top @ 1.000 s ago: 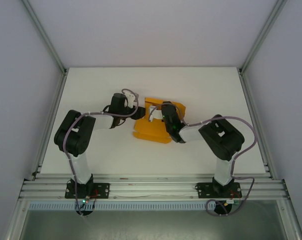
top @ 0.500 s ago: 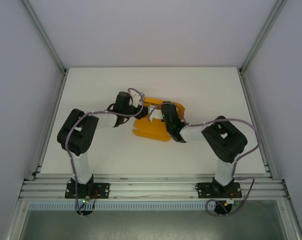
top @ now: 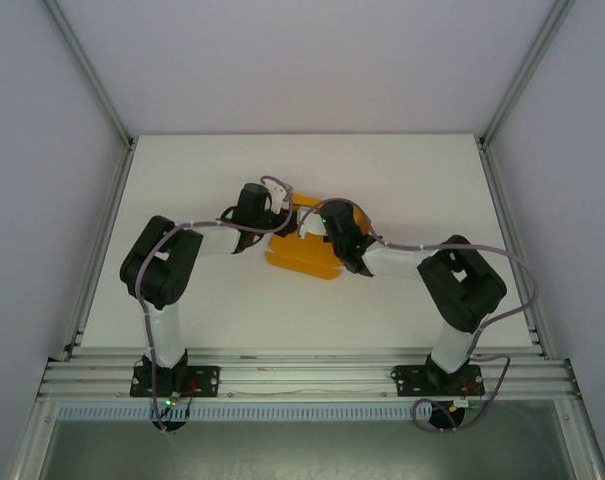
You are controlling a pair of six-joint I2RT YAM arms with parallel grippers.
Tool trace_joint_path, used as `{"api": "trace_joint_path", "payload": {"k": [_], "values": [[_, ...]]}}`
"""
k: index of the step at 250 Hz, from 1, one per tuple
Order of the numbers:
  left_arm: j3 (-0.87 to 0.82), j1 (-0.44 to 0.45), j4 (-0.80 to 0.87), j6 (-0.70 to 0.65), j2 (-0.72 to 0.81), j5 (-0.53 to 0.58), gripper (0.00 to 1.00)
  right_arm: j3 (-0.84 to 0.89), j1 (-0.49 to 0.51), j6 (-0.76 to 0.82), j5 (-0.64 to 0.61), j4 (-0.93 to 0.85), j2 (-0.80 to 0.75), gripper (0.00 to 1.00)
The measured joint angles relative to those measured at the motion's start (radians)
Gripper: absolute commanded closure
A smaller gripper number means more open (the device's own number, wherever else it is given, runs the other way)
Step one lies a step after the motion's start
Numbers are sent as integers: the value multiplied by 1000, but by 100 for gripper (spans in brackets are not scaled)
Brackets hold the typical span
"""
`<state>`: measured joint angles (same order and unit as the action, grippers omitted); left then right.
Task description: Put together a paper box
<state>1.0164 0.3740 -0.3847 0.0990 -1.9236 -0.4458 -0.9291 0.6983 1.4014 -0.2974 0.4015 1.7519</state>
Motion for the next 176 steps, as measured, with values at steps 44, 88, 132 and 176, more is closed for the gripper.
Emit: {"api": "trace_joint_path", "payload": {"k": [44,88,132,176], "values": [[38,0,22,3,-14,58,80,-24,-7,-38,26,-44,0,100],[51,22,48,-24,-14,122,93,-31,-9,-56,28,-60,-1,100],[49,37,45,-42,-14,167,100,-29,-8,-135,69,-103,-33,63],[-23,37,-35,-48,8,167,100,3,-6,-274,160,-199,-166,31]]}}
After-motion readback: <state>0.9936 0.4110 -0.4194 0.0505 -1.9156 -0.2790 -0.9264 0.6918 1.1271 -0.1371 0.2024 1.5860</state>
